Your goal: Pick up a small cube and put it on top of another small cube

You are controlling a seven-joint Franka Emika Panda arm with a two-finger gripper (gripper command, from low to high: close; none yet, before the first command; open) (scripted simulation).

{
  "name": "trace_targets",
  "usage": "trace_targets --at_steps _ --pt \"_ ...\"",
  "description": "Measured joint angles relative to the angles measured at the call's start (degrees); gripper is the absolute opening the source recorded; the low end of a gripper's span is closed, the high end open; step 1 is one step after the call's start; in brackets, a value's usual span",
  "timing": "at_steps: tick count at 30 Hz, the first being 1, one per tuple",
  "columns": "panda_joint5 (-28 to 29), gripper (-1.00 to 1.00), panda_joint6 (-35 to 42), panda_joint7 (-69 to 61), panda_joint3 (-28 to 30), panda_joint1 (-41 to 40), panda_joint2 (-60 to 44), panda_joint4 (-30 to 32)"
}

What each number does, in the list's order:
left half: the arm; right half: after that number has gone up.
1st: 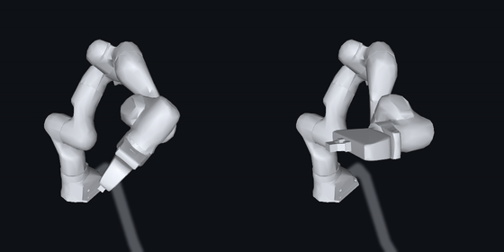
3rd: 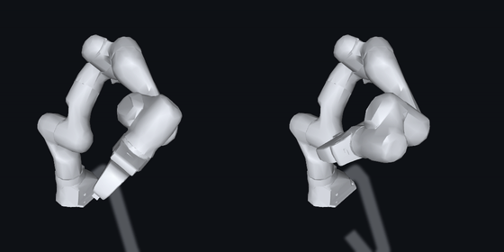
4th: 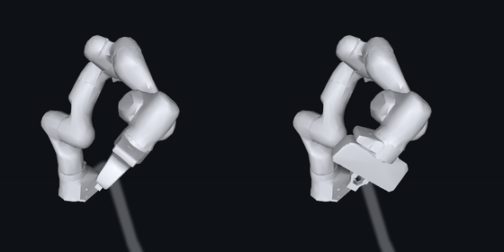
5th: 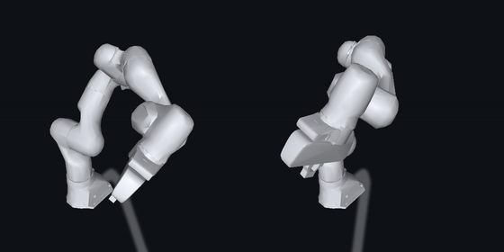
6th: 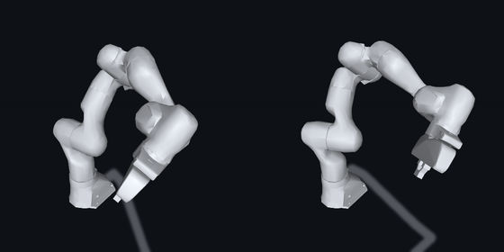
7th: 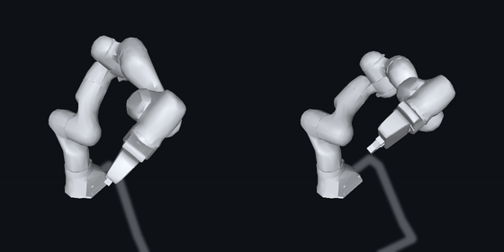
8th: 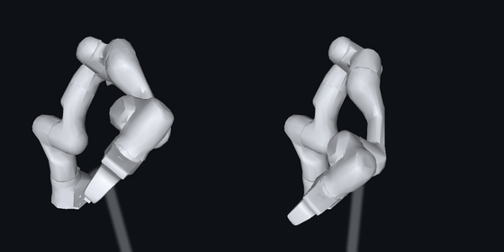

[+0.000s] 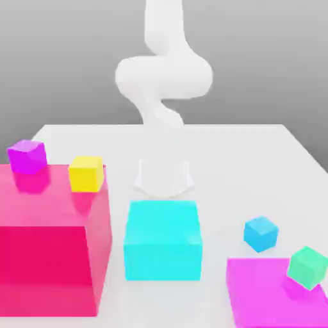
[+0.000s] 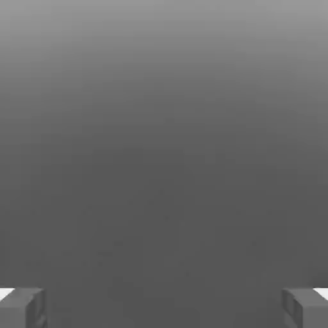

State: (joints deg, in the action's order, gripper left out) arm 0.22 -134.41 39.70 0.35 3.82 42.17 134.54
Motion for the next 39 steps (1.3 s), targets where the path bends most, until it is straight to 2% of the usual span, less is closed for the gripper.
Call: trace_targets --at_steps 16,27,34,35,39 --pt "-0.04 0.00 -16.87 -40.42 1.10 22.96 -23.51 17.71" --pt "-0.49 0.00 -28.40 -67.86 -2.00 35.40 -39.58 29.55" --pt "1.14 0.00 -39.90 -68.86 -1.09 36.36 -53.58 28.35" --pt "1.24 -1.00 -41.46 -68.78 -0.85 36.58 -55.45 28.04" --pt "1.27 -1.00 -41.33 -68.75 -0.86 36.56 -55.44 28.04"
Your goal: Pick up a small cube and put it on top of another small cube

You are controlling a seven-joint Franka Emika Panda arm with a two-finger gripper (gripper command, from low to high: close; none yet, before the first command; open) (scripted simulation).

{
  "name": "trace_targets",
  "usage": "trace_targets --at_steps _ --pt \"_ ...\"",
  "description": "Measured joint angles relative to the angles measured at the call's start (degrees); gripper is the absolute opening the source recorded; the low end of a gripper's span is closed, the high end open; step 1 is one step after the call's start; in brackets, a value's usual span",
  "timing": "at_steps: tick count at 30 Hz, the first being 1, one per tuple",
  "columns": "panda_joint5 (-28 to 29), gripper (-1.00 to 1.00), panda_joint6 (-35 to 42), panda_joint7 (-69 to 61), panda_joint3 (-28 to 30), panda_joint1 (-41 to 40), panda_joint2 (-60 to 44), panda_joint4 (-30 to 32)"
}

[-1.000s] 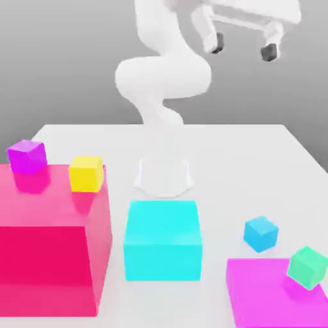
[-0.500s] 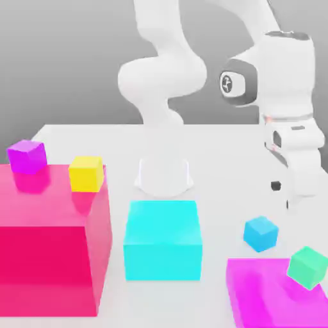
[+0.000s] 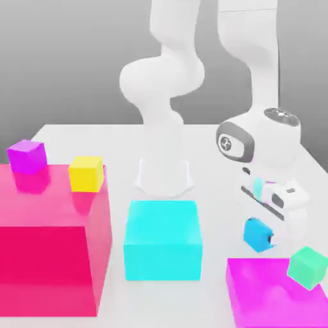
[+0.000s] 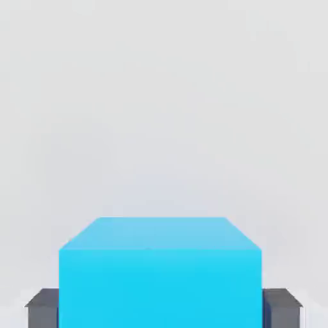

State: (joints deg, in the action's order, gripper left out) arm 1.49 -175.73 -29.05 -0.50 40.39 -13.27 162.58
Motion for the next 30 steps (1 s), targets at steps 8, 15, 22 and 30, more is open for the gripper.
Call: trace_targets --at_steps 8,15,22,30 --pt "-0.91 -1.00 7.09 -0.69 -0.56 -0.32 8.54 1.44" --pt "0.78 -1.00 22.15 1.83 4.04 -6.46 21.25 -1.32" --pt "5.04 -1.00 39.38 7.08 11.19 -18.62 32.44 -8.00" --pt "9.46 -1.00 58.58 12.42 18.81 -34.11 44.37 -15.57"
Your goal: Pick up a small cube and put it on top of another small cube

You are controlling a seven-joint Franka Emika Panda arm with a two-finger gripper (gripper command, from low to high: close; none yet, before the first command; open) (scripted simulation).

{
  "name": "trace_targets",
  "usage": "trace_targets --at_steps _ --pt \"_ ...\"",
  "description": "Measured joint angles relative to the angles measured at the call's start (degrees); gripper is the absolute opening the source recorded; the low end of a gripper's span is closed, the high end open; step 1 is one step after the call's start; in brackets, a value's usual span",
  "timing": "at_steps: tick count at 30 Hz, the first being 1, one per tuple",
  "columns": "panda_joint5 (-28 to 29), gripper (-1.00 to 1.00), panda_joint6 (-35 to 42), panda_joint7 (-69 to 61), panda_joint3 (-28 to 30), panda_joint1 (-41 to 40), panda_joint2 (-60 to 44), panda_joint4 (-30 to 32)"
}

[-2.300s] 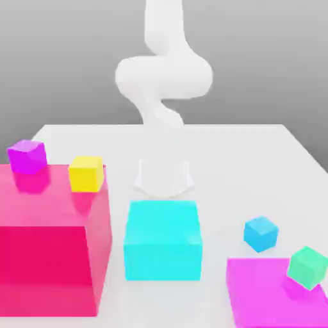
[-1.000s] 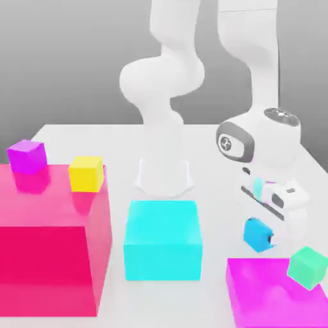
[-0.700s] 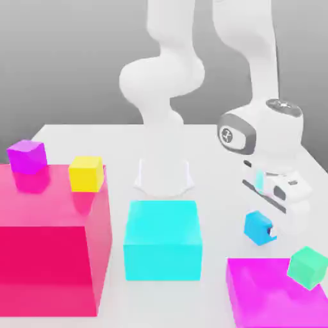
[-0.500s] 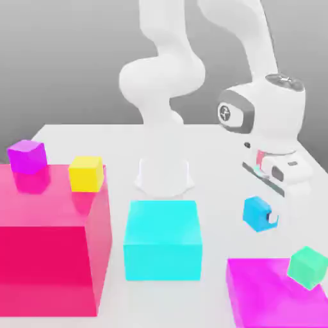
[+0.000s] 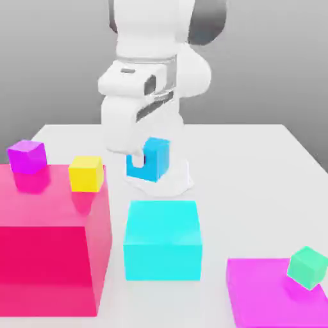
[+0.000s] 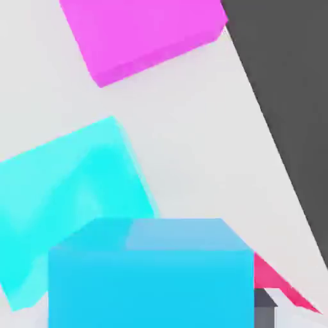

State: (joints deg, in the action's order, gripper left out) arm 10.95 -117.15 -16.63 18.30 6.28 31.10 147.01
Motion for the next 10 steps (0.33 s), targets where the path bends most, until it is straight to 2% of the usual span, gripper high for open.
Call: trace_targets --at_steps 2,6,7,10 --pt "0.98 -1.00 3.51 1.04 1.80 -3.61 2.21 -1.26" --pt "2.07 -1.00 -3.22 1.31 3.95 -5.26 0.14 3.45" --pt "2.19 1.00 -4.52 1.29 4.19 -5.38 -0.33 4.30" --pt "2.19 1.00 -4.52 1.29 4.19 -5.38 -0.33 4.30"
